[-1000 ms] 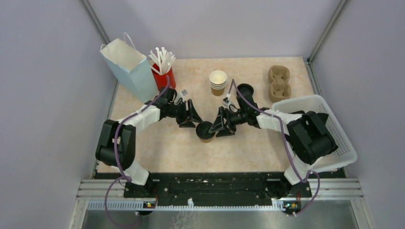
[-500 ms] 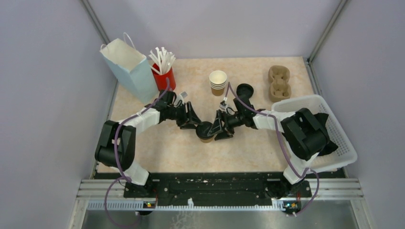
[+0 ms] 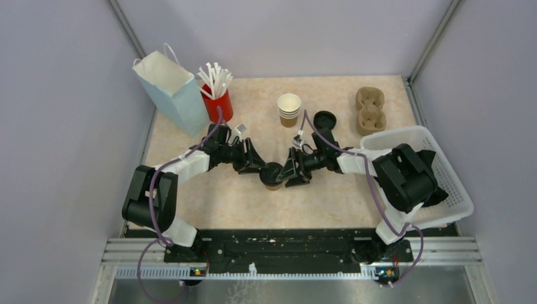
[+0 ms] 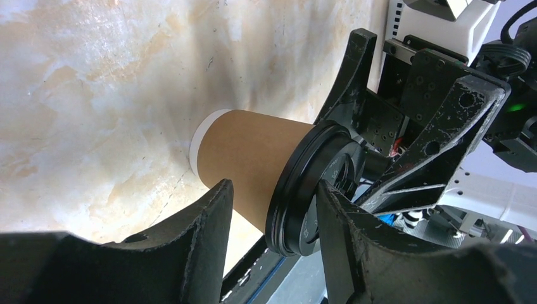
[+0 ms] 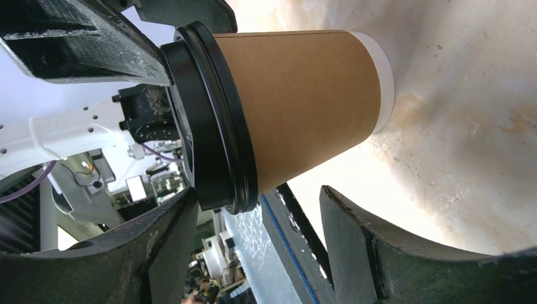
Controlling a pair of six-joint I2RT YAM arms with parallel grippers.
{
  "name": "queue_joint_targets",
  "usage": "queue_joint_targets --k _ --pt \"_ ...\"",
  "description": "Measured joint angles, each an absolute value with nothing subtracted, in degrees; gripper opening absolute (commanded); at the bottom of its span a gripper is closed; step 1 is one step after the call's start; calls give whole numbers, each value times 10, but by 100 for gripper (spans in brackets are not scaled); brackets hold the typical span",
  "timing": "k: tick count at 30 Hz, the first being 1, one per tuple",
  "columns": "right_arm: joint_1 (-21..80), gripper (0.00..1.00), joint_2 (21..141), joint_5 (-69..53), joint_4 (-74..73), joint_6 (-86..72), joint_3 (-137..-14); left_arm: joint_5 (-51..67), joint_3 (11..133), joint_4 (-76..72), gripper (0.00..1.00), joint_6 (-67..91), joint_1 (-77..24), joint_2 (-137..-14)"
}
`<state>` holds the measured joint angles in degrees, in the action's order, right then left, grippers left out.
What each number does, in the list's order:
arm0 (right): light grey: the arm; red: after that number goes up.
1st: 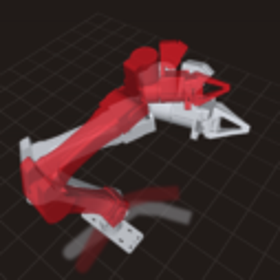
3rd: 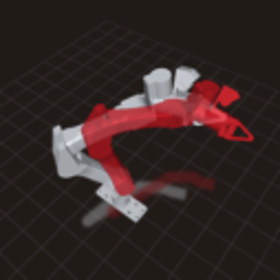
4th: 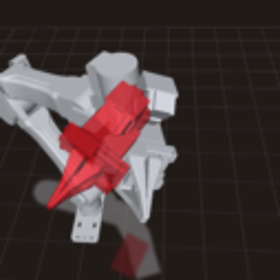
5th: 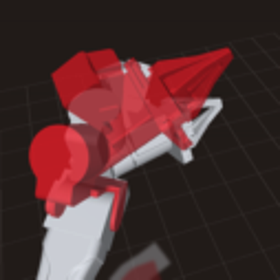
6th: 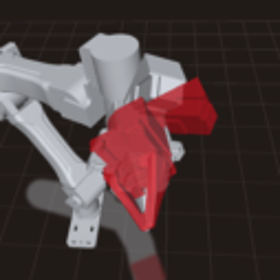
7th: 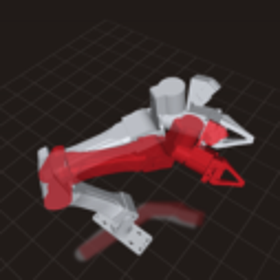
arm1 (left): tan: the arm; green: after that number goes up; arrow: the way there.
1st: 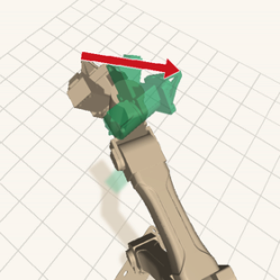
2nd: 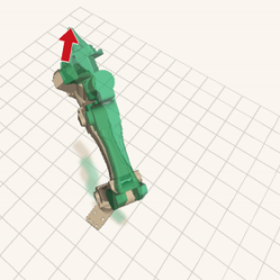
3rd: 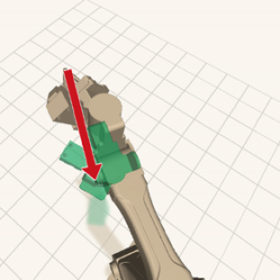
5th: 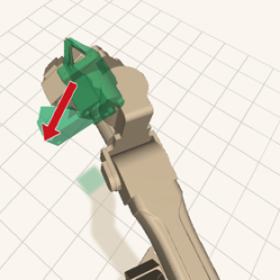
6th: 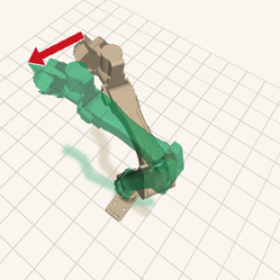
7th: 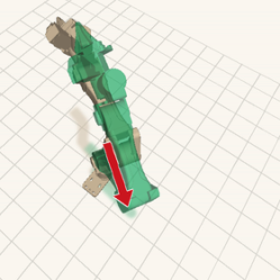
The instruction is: Pack the takeout coffee
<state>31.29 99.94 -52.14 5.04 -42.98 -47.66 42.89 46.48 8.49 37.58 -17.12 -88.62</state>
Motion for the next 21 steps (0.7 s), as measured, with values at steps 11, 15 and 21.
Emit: queue_joint_targets --k 11,15,21 --pt "294 71 992 -514 -50 -385 -515 424 434 86 66 389 -169 -851" --pt "291 75 990 -491 -88 -373 -538 419 427 116 79 390 -168 -835" --pt "296 78 984 -470 -102 -370 -544 414 434 156 89 388 -169 -823"
